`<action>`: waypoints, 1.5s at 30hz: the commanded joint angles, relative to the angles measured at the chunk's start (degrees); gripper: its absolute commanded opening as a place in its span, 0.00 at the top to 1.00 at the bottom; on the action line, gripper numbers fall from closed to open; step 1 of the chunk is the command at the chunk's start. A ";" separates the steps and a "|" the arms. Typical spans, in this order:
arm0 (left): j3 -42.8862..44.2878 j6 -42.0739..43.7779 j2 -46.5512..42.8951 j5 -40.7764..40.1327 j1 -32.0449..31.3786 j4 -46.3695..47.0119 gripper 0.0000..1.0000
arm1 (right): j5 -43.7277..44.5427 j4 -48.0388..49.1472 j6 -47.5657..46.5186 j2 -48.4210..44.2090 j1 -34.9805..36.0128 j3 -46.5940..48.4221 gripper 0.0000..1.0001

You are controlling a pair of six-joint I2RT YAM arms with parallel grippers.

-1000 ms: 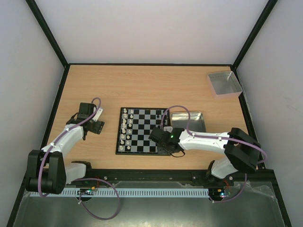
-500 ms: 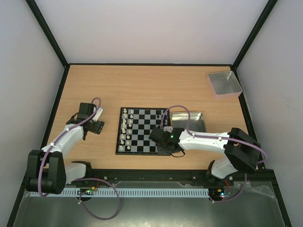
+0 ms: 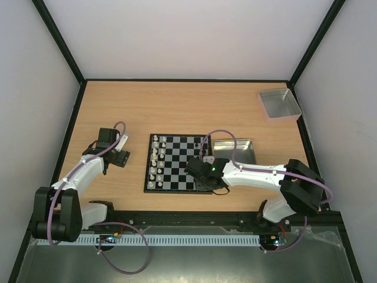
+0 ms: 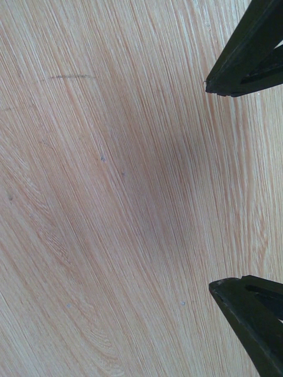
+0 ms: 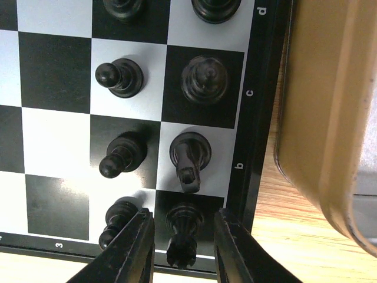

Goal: Set up the chess pieces on the board
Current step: Place the chess piece on the chessboard, then reset both arms

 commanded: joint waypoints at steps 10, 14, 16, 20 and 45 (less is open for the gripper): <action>-0.66 -0.44 0.28 -0.60 -0.25 0.03 0.16 | 2.84 -3.78 0.49 -3.25 0.53 3.07 0.72; -0.66 -0.44 0.27 -0.52 -0.25 0.00 0.16 | 3.91 -5.63 -0.15 -4.46 0.55 5.84 0.72; -0.66 -0.35 0.35 -0.52 -0.30 0.03 0.16 | 5.59 -7.09 -0.99 -5.62 0.53 7.77 0.67; 0.11 -0.33 -0.43 -0.47 -0.81 -0.98 0.17 | 11.59 -10.96 -2.07 -8.28 0.53 11.23 0.53; 35.84 8.01 -12.54 24.74 -18.06 -43.73 0.01 | 18.68 -11.63 -6.05 -20.44 0.58 9.60 0.19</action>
